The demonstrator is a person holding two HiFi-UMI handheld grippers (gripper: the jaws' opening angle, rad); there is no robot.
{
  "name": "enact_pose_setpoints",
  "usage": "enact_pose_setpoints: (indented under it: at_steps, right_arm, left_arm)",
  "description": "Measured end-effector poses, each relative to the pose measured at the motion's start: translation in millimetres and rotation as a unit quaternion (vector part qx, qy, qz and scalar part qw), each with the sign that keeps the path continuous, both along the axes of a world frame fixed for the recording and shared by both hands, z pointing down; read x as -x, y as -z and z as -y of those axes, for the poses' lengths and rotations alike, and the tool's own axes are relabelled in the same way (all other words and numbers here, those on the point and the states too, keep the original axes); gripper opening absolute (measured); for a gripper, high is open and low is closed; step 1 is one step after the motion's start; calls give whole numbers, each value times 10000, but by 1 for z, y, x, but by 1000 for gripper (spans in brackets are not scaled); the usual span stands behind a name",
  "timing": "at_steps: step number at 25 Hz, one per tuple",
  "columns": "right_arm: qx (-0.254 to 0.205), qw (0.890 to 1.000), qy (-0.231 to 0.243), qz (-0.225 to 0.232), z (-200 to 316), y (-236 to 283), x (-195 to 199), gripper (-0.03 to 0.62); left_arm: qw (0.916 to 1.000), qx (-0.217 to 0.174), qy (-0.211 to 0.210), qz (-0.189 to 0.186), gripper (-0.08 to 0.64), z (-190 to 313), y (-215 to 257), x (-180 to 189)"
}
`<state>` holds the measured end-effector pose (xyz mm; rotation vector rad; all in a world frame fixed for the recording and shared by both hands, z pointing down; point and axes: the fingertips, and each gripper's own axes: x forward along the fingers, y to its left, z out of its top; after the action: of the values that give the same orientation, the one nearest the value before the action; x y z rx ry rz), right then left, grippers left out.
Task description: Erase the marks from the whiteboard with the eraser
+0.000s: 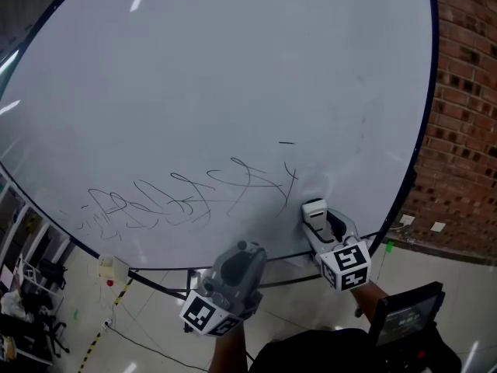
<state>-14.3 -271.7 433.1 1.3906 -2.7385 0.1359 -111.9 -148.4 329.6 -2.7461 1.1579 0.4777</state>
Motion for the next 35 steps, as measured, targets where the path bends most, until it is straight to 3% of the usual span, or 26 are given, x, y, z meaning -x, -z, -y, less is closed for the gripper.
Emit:
enact_pose_setpoints:
  at_steps: [9, 13, 19, 24, 31, 35]
  right_arm:
    - [-221, 9992, -185, 265, -1, 50, 19, 236]
    - [82, 9978, -359, 551, 0, 29, 14, 236]
    - [647, 9944, -659, 513, -1, -32, 7, 236]
    - [467, 9917, 10, 1201, -53, -18, 29, 236]
    - [-113, 9639, 1269, 2337, -136, 48, 43, 236]
    - [-131, 9551, 1605, 2487, -154, 60, 37, 236]
  left_arm:
    - [9993, -243, -242, -114, 58, -4, 18, 35]
    - [9987, -188, -444, -134, 58, -6, 11, 50]
    - [9972, -47, -716, -185, 58, -19, 0, 69]
    - [9951, 65, -944, -269, 58, -30, -7, 80]
    - [9948, 114, -995, -205, 58, -42, -15, 86]
    - [9948, 3, -992, -228, 58, -48, -3, 75]
